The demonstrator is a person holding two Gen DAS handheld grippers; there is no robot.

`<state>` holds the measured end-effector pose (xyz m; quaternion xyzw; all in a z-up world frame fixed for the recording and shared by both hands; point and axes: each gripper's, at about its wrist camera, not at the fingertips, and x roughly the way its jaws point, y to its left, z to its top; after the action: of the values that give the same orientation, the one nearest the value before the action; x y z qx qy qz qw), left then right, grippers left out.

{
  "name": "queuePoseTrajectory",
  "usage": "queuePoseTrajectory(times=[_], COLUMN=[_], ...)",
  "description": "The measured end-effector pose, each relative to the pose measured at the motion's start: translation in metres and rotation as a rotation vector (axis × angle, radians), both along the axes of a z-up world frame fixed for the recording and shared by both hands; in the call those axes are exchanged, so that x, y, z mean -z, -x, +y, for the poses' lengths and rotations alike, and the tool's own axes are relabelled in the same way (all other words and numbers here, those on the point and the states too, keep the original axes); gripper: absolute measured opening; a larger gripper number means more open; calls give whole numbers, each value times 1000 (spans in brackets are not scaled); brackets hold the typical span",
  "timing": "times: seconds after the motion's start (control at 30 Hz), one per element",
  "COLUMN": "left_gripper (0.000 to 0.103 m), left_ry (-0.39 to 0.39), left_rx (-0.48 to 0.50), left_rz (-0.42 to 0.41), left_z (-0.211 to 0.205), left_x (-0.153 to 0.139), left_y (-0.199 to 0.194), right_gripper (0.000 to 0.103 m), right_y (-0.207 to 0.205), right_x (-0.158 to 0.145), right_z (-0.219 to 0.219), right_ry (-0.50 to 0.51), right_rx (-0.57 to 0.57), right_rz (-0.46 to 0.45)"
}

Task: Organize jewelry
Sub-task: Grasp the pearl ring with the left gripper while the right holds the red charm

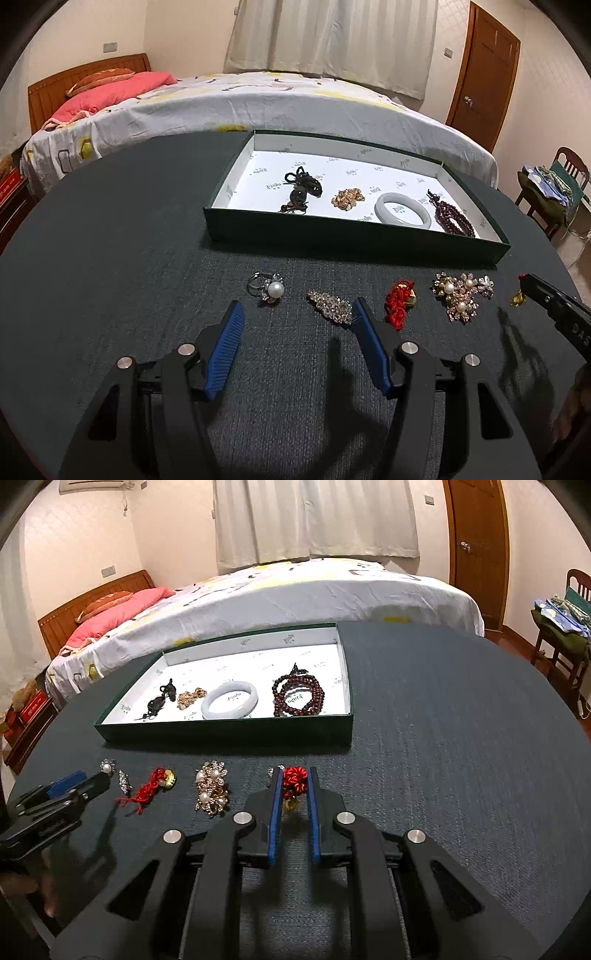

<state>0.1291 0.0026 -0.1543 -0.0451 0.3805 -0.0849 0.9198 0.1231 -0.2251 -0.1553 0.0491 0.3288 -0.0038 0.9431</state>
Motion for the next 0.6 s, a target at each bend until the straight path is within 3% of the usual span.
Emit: queuePoseTrajectory(times=[0.27,0.4,0.57,0.6], left_gripper=[57,48,46,40], left_ry=[3,8,18,15], left_rx=[-16,-29,-13,-11], left_rz=[36,59,69,69], left_z=[5,13,14,14], left_x=[4,9,11,12], left_y=[-17,-24,-32,-32], right_gripper=[13,13,13,13], right_y=[-3,-5,-8,-8], right_x=[2,4,8,8], right_z=[3,3,5,5], right_ry=[-5,-11,-14,-13], right_rx=[-16,-23,-27,-29], right_rz=[6,12,25,25])
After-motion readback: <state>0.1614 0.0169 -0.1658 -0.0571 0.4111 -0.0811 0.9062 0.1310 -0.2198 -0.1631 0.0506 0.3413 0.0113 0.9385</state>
